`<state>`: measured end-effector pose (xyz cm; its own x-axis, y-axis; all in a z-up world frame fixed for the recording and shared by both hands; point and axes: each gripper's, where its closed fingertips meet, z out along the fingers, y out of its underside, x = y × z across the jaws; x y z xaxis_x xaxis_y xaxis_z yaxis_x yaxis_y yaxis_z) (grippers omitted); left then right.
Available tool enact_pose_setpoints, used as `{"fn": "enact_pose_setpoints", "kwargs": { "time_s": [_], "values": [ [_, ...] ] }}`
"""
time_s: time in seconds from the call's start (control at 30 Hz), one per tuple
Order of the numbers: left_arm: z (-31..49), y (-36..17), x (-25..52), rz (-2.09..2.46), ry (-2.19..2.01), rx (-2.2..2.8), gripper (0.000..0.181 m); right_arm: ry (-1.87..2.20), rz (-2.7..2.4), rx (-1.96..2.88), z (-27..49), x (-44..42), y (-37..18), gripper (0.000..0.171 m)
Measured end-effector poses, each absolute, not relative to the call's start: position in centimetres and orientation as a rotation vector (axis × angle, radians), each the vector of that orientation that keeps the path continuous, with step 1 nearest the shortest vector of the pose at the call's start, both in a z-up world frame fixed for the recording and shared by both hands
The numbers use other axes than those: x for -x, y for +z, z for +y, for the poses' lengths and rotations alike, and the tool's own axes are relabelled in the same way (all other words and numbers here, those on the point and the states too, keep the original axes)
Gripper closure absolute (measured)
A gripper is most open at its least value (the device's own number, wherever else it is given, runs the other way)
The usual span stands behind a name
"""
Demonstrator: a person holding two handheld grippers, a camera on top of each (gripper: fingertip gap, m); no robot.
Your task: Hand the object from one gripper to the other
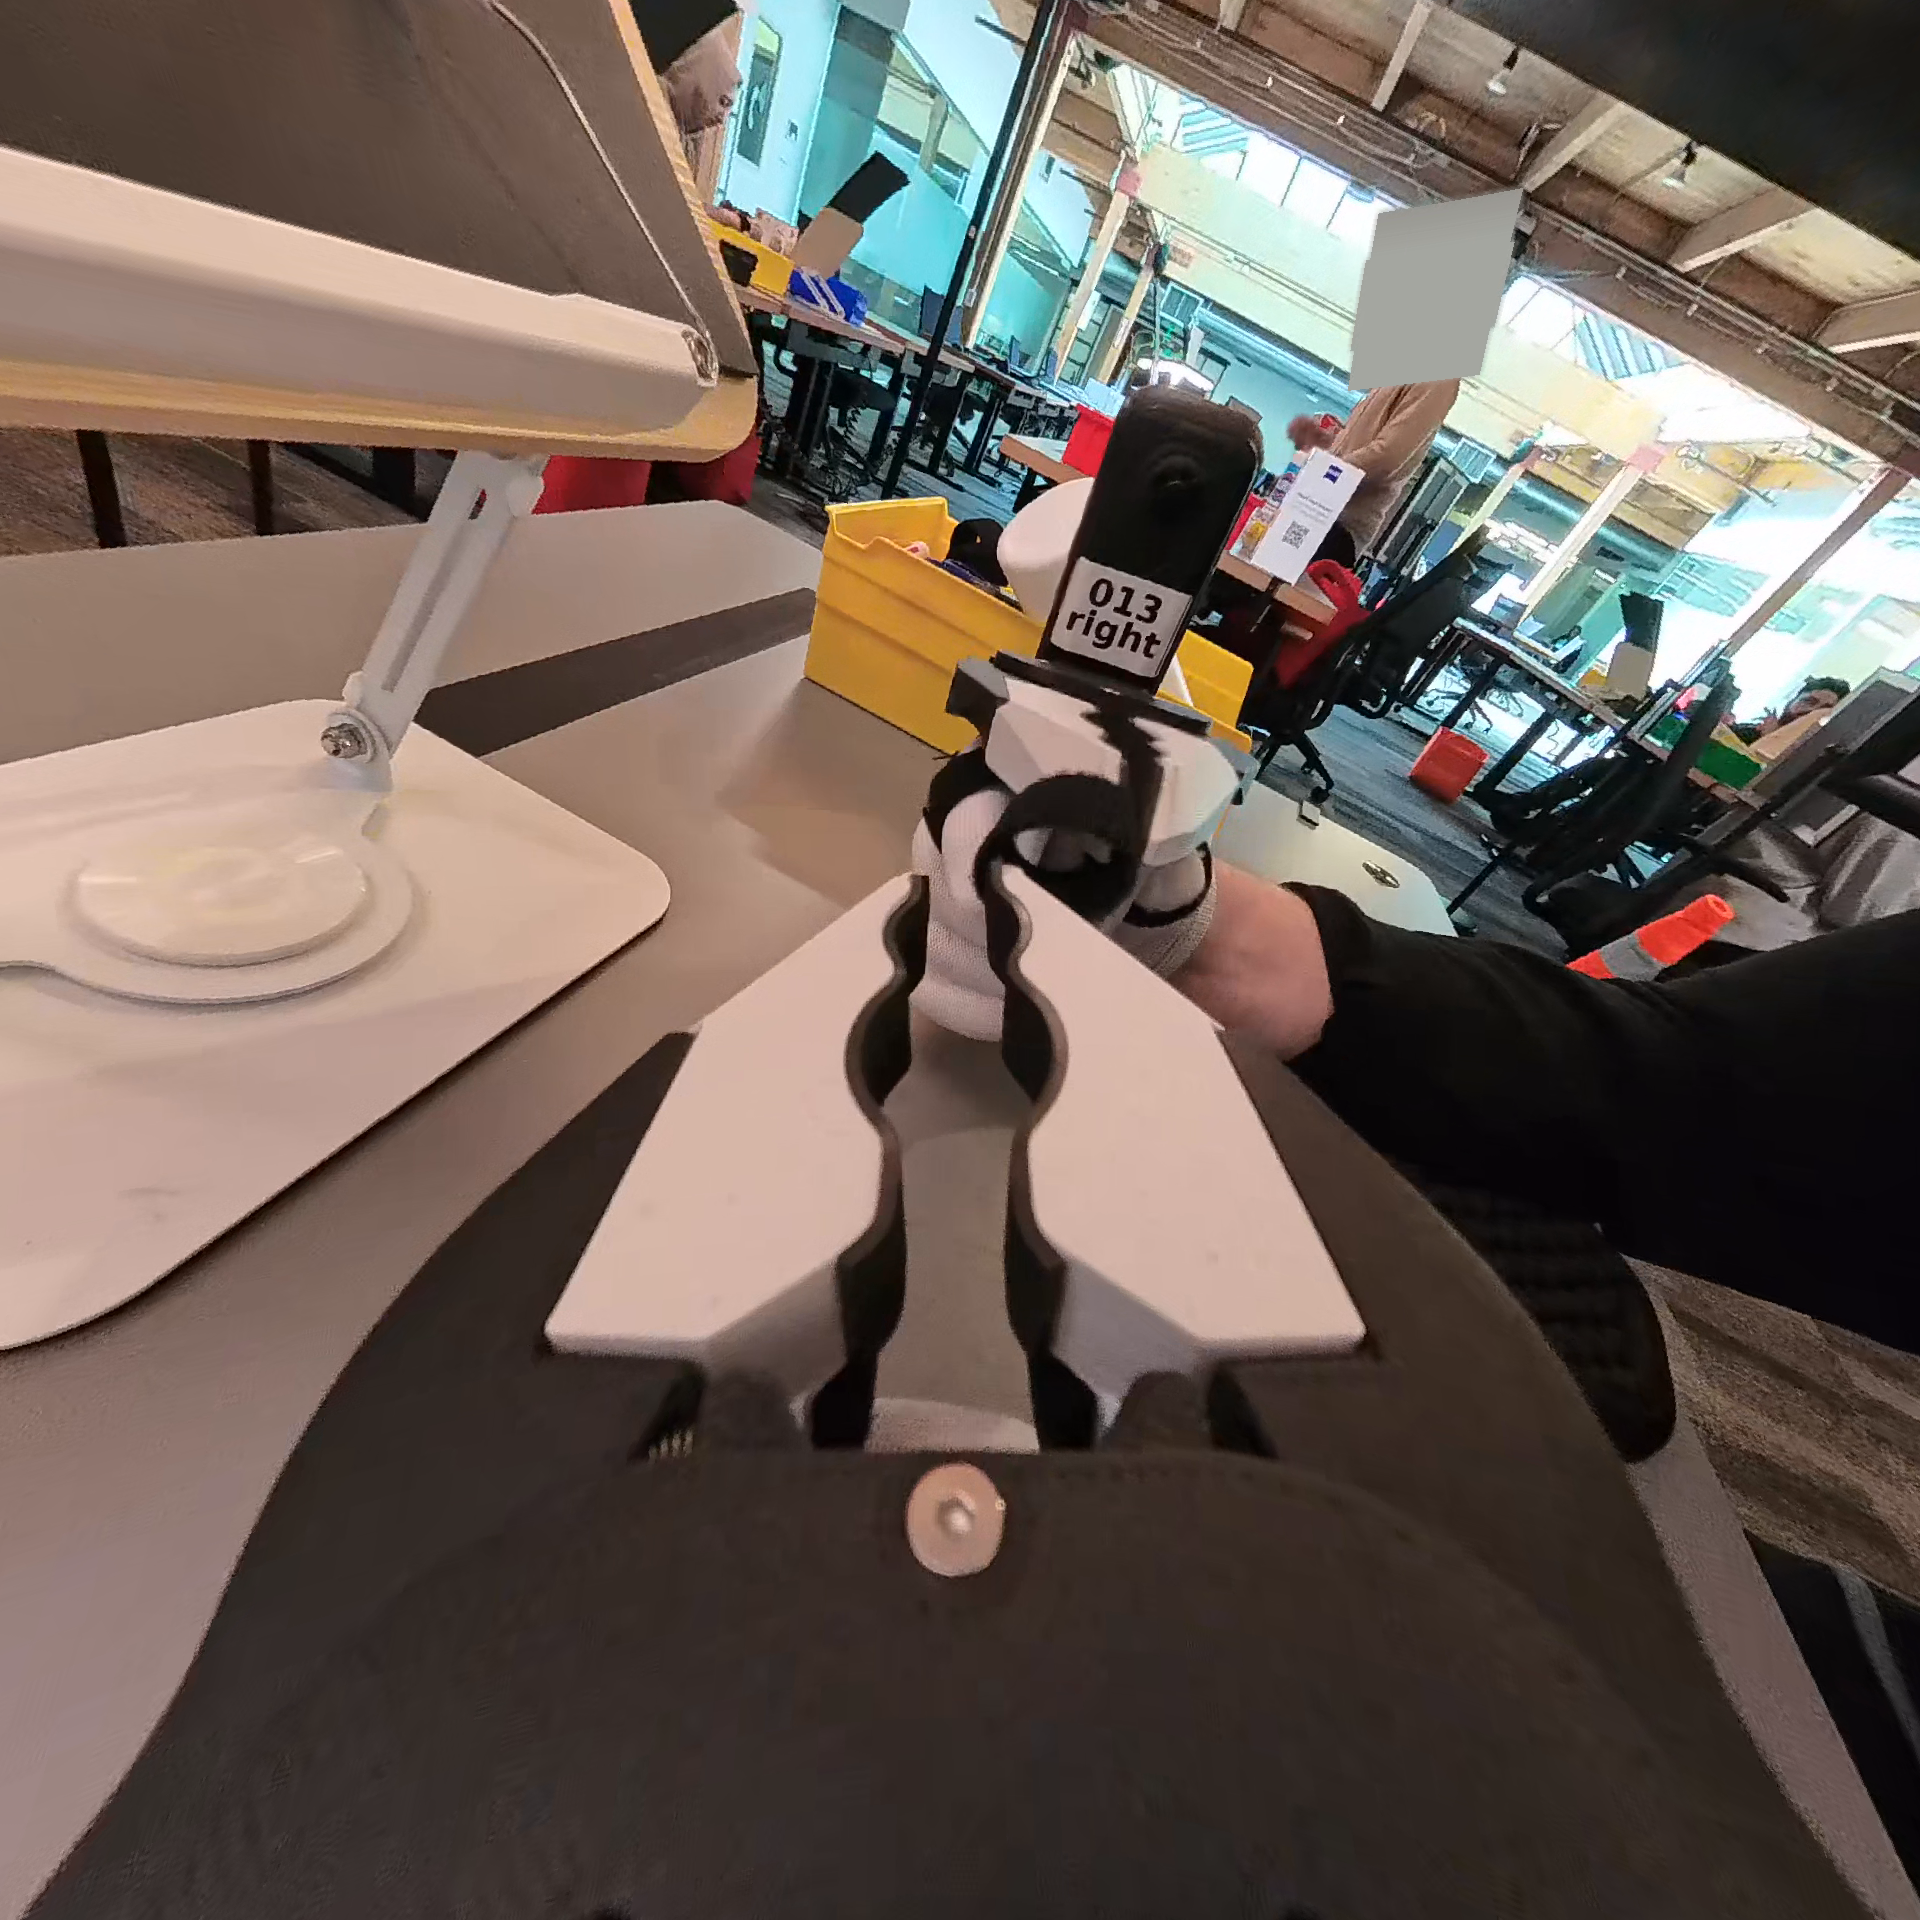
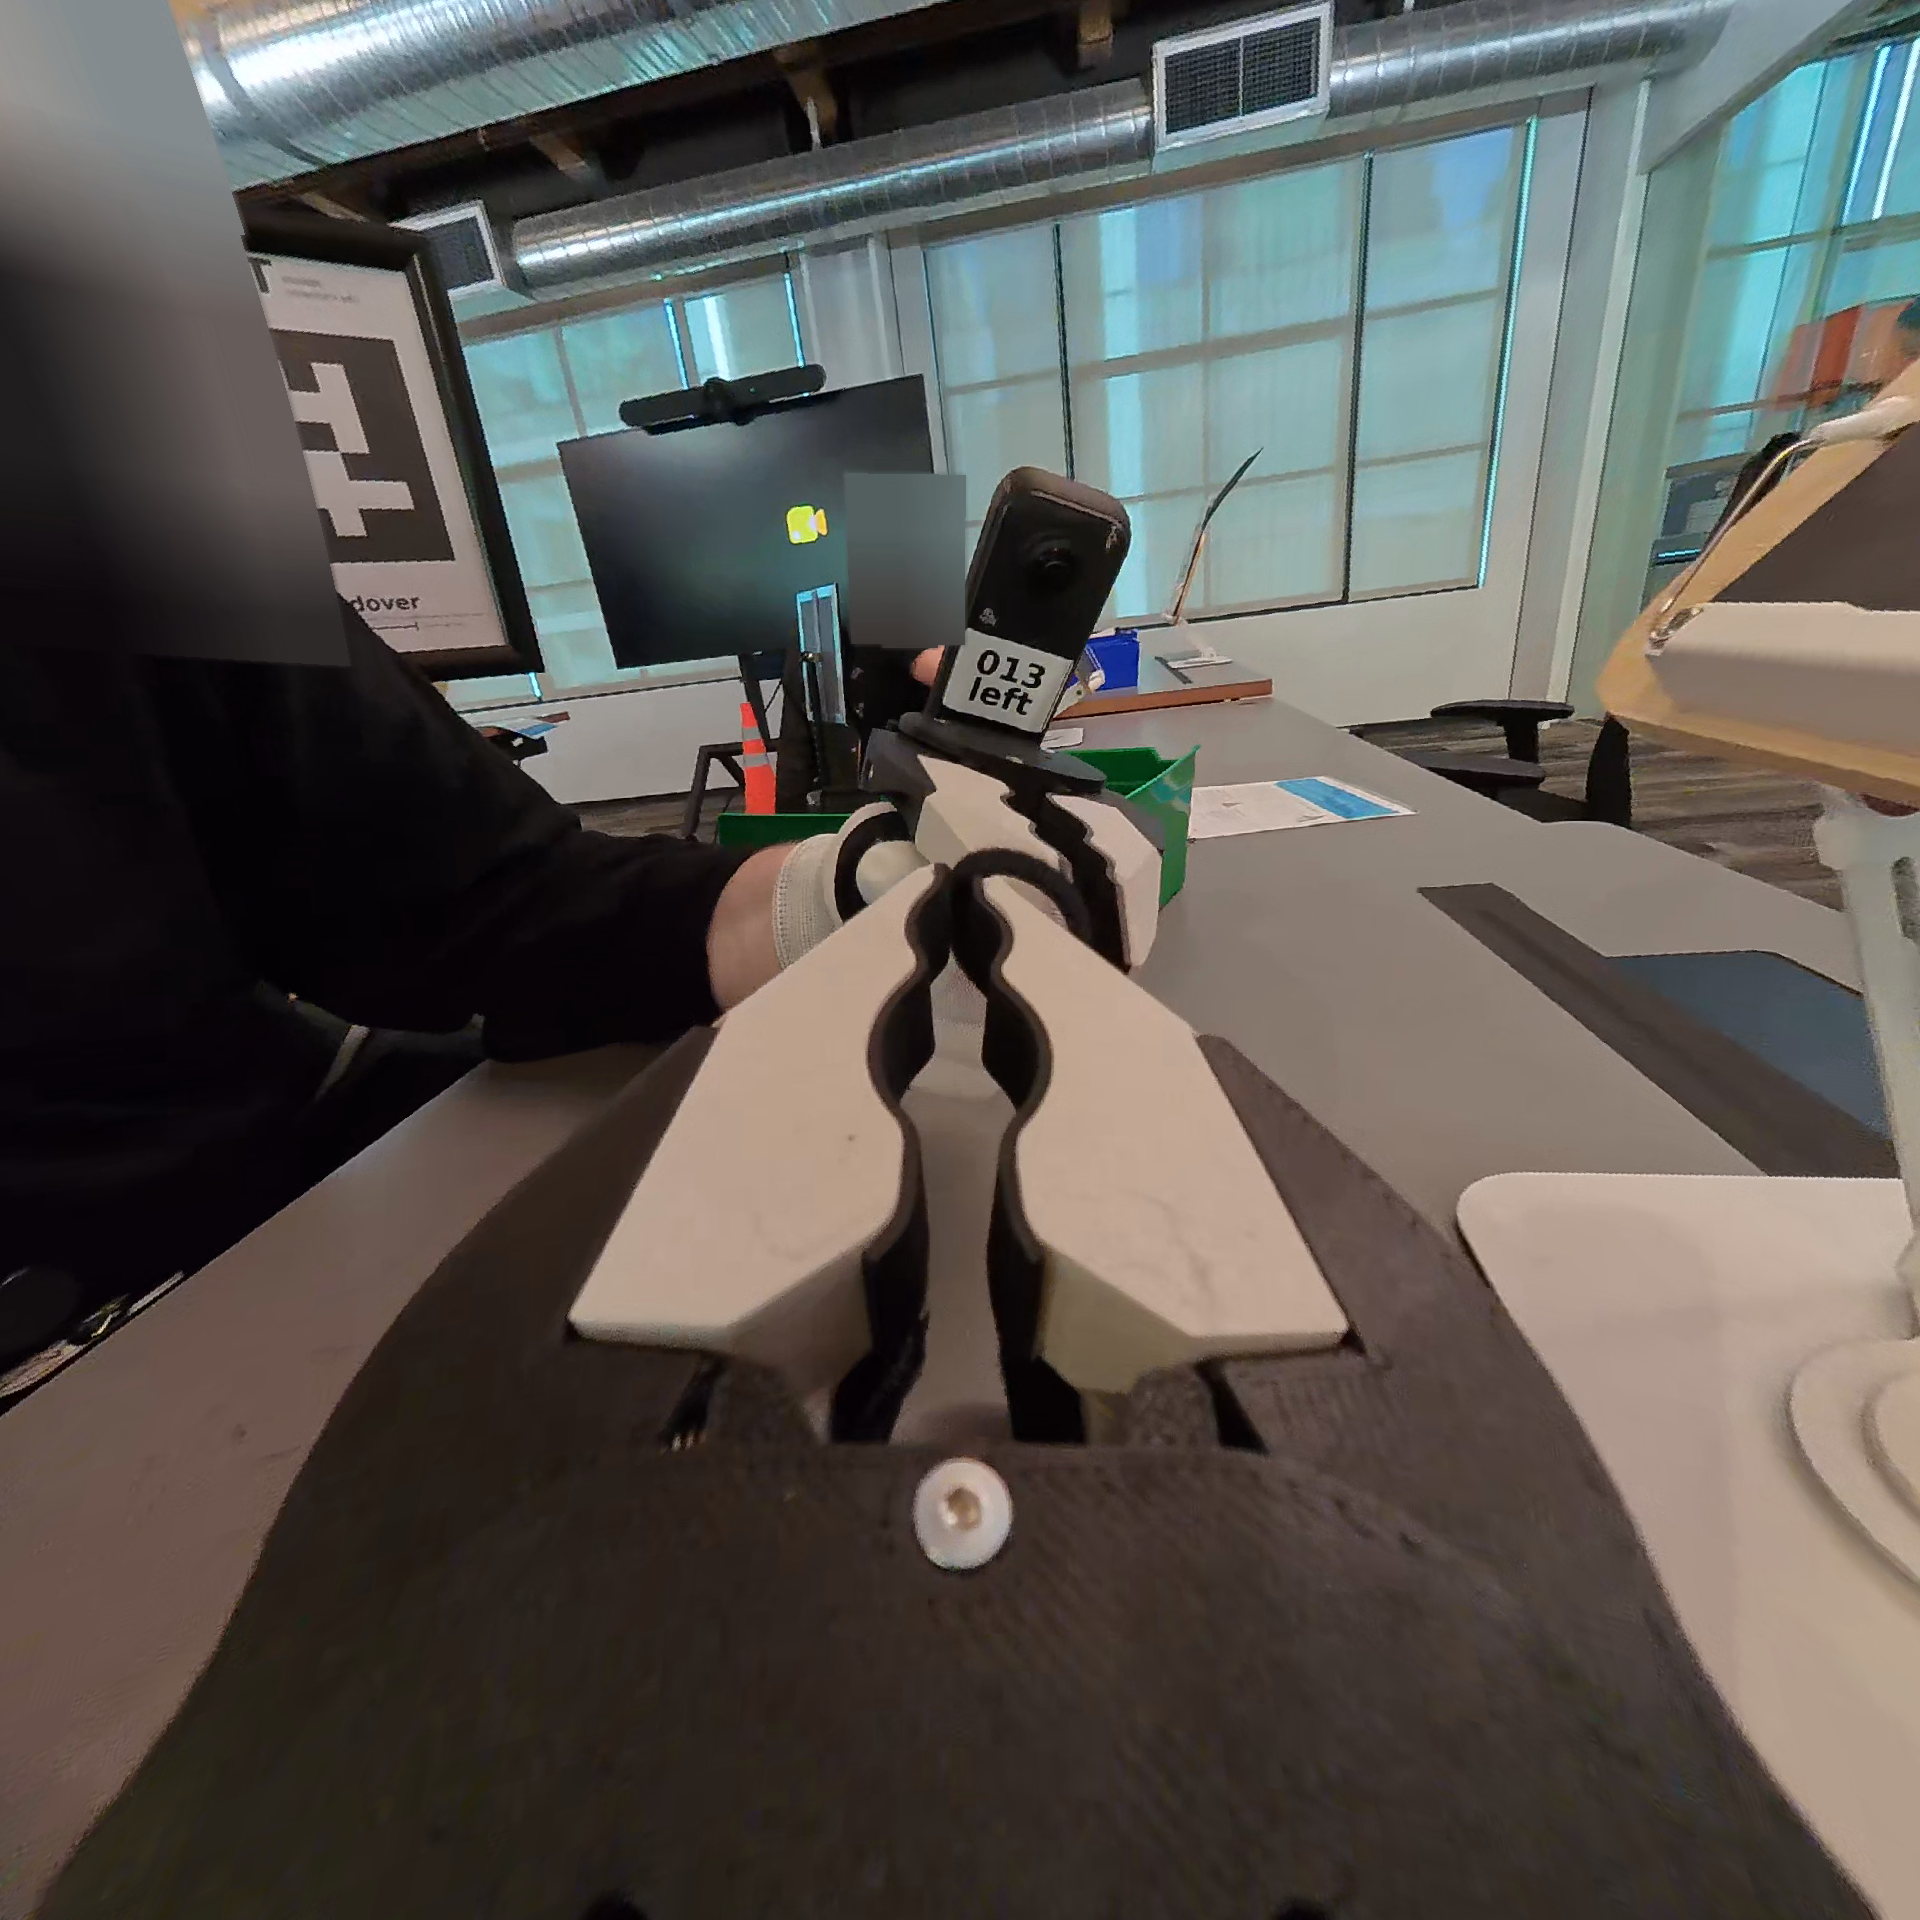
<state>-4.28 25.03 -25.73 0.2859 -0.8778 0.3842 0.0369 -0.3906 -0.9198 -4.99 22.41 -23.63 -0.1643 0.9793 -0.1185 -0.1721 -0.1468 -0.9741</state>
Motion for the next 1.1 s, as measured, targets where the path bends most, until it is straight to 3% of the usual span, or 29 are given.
{"fn": "enact_pose_setpoints", "kwargs": {
  "time_s": [0.27, 0.47, 0.6, 0.77, 0.9, 1.1],
  "values": [
    [24.7, -25.7, 4.1, 0.829, -1.198, 1.607, 0.181, 1.536, -1.120, 1.106, 22.3, 5.1, -23.9, 0.171],
    [25.2, -25.8, 4.2, 0.816, -1.164, 1.603, 0.160, 1.555, -1.129, 1.106, 22.0, 5.2, -24.0, 0.171],
    [24.5, -25.7, 3.9, 0.867, -1.158, 1.567, 0.181, 1.560, -1.132, 1.113, 22.0, 5.3, -24.1, 0.171],
    [25.0, -25.3, 4.3, 0.905, -0.975, 1.519, 0.181, 1.603, -1.096, 1.136, 22.3, 5.2, -24.0, 0.171],
    [26.3, -24.9, 5.5, 0.996, -0.551, 1.415, 0.181, 1.604, -1.047, 1.188, 23.3, 5.1, -24.2, 0.150],
    [25.9, -23.6, 6.0, 1.169, -0.034, 1.150, 0.181, 1.709, -0.905, 1.292, 25.3, 4.6, -24.4, 0.131]
  ]
}}
